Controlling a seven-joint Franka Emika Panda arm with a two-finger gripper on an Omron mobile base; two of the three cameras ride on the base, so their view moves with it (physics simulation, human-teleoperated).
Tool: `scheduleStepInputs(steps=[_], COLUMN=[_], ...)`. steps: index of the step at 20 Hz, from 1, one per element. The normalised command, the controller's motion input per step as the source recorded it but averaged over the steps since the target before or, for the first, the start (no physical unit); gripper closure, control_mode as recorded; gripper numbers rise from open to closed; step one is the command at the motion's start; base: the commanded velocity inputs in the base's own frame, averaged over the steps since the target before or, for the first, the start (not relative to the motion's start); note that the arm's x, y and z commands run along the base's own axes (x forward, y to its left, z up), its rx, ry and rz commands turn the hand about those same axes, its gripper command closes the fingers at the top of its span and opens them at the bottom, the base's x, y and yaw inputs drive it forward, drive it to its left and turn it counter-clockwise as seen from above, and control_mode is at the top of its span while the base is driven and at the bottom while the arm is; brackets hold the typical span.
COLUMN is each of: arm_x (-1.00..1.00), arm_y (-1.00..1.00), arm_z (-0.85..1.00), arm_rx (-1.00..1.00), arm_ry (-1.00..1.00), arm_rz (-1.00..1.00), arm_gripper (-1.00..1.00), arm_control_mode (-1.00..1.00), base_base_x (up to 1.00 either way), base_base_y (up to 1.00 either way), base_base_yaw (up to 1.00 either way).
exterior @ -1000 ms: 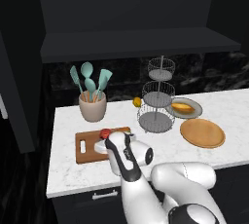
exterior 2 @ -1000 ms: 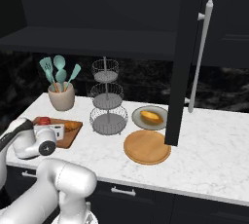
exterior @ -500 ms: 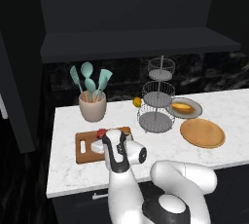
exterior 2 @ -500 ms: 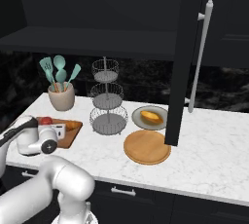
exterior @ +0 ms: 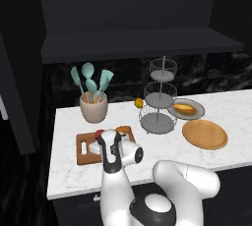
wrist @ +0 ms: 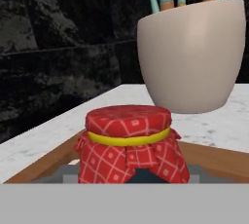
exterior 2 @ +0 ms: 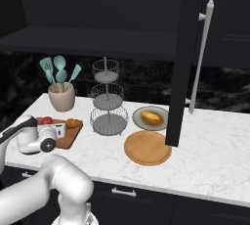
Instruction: From the different types of pastries on the counter, select a croissant and place it on the cutting board. Then retrieve a jar of jam from the cabinet and place it alongside the croissant on the cutting board.
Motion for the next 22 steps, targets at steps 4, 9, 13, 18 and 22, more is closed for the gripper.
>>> scheduleStepInputs(steps=[4, 9, 13, 18, 22], arm_x=[-0.04, -0.35, -0.33, -0.19, -0.09], arm_y=[0.03, 0.0, 0.0, -0.07, -0.16], arm_z=[-0.09, 0.07, 0.43, 0.66, 0.29], arm_rx=[0.0, 0.02, 0.07, 0.1, 0.13], arm_ry=[-0.01, -0.04, -0.07, -0.07, -0.02], arm_rz=[0.0, 0.0, 0.0, -0.01, -0.04], arm_gripper=[-1.0, -1.0, -1.0, -1.0, -1.0], arm_control_mode=[-1.0, -1.0, -1.0, -1.0, -1.0], base_base_x=[0.0, 0.0, 0.0, 0.0, 0.0], base_base_y=[0.0, 0.0, 0.0, 0.0, 0.0], base_base_yaw=[0.0, 0.0, 0.0, 0.0, 0.0])
